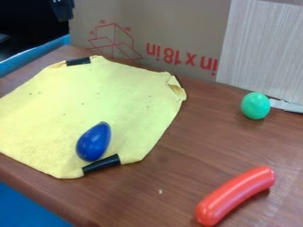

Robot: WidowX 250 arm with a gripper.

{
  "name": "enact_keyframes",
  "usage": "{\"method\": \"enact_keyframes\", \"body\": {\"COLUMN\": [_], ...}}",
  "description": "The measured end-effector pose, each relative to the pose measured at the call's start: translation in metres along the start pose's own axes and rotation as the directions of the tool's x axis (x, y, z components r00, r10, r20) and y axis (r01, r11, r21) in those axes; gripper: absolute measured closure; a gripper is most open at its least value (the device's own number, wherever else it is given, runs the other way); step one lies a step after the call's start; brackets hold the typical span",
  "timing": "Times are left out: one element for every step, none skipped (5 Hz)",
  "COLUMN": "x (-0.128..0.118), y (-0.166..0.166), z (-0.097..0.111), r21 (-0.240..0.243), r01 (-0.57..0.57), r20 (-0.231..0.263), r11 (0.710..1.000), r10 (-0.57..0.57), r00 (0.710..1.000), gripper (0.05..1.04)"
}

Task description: Put the blue object in the right side of the cloth

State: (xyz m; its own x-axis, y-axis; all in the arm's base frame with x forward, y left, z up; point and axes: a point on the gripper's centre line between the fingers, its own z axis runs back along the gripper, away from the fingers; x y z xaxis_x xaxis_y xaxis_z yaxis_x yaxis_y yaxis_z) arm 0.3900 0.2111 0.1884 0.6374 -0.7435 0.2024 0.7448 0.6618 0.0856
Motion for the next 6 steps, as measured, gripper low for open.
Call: {"method": "enact_keyframes", "body": {"x": [-0.004, -0.004, 0.016, 0.020, 0.026, 0.029], "y": [-0.002, -0.044, -0.084, -0.111, -0.128, -0.143], "z": [-0.021, -0.041, -0.024, -0.030, -0.032, -0.034], "r21": [-0.046, -0.137, -0.133, -0.129, -0.097, -0.075], "r01": [-0.014, -0.044, -0.077, -0.180, -0.318, -0.464], "r20": [-0.005, 0.015, 0.056, 0.046, 0.063, 0.131], "r11": [0.999, 0.990, 0.988, 0.975, 0.943, 0.883], "r10": [0.013, 0.047, 0.085, 0.187, 0.325, 0.470], "r00": [1.000, 0.999, 0.995, 0.981, 0.944, 0.873], "gripper": [0.083, 0.083, 0.083, 0.083, 0.083, 0.083]}}
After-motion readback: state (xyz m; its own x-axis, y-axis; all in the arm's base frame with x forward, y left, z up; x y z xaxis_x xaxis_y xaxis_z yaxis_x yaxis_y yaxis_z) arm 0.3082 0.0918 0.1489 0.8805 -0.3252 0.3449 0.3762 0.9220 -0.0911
